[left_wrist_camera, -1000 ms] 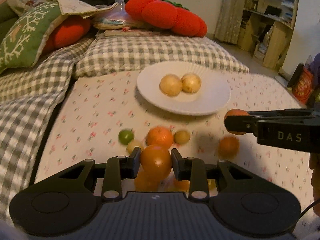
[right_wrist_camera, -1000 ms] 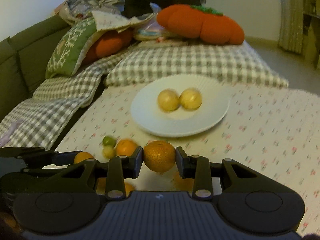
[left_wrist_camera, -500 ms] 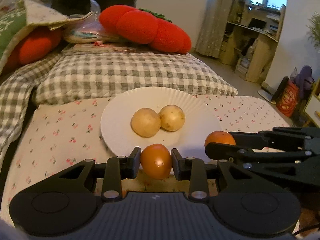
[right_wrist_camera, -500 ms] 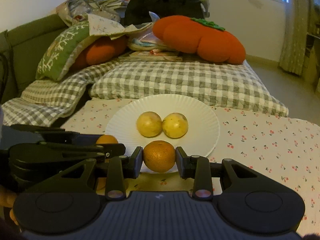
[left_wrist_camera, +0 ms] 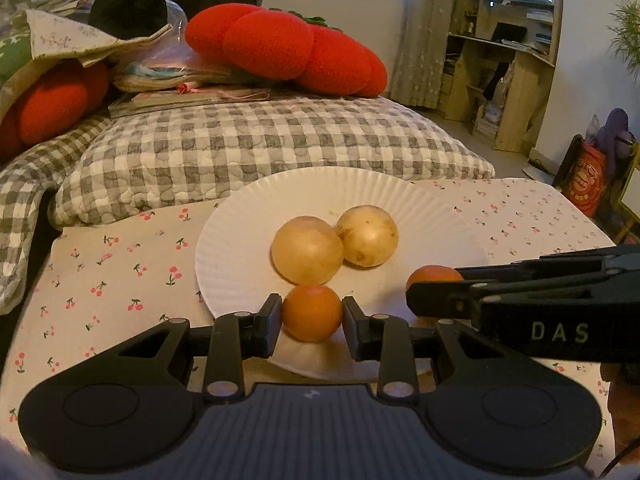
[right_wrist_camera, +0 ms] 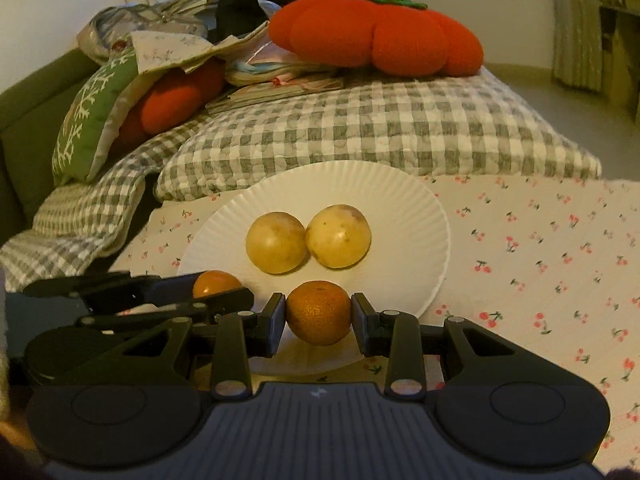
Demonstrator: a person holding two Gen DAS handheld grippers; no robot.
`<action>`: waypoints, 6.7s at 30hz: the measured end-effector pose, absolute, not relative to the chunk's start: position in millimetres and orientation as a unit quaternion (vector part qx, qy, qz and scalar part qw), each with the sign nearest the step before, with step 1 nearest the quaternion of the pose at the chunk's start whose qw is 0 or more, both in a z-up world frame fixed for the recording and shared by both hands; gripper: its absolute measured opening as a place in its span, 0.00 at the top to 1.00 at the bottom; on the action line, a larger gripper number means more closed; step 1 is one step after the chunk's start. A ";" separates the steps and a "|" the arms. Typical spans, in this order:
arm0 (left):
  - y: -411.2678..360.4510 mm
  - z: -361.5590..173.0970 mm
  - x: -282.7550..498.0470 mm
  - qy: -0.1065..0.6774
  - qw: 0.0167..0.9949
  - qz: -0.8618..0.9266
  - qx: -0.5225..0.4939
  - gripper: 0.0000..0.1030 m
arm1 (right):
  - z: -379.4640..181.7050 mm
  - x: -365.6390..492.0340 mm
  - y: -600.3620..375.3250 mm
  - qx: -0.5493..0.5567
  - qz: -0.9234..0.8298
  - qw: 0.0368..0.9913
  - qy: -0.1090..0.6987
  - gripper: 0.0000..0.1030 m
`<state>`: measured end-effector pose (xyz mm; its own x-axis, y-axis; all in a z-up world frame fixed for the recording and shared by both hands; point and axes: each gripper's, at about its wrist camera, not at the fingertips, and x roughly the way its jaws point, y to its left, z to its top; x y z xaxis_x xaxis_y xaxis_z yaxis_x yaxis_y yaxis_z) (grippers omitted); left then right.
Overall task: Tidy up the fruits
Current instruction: 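Carry both tangerines to the plate beside the potatoes and release them, then lift both open tools away from the plate, then grasp a tangerine with the right tool while the left tool grasps another orange fruit, then carry both held orange fruits over the white plate and release them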
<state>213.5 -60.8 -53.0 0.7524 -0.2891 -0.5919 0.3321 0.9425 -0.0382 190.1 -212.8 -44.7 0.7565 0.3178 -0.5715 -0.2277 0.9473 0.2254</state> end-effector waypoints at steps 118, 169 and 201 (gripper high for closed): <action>-4.4 -54.1 102.7 0.426 0.898 -0.108 -0.029 0.72 | -57.4 132.7 -203.1 0.060 0.083 0.901 0.421 0.68; -63.4 -18.1 141.4 0.332 0.929 -0.163 0.011 0.72 | -18.4 148.0 -236.0 0.110 0.095 0.929 0.339 0.69; -86.9 -47.2 199.4 0.324 0.924 -0.199 0.051 0.71 | -36.6 192.4 -224.6 0.082 0.114 0.931 0.338 0.66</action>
<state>199.4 -86.9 -47.2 0.7115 -0.3337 -0.6184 0.4000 0.9159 -0.0340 192.4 -224.6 -36.6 0.7455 0.2678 -0.6103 -0.1571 0.9605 0.2295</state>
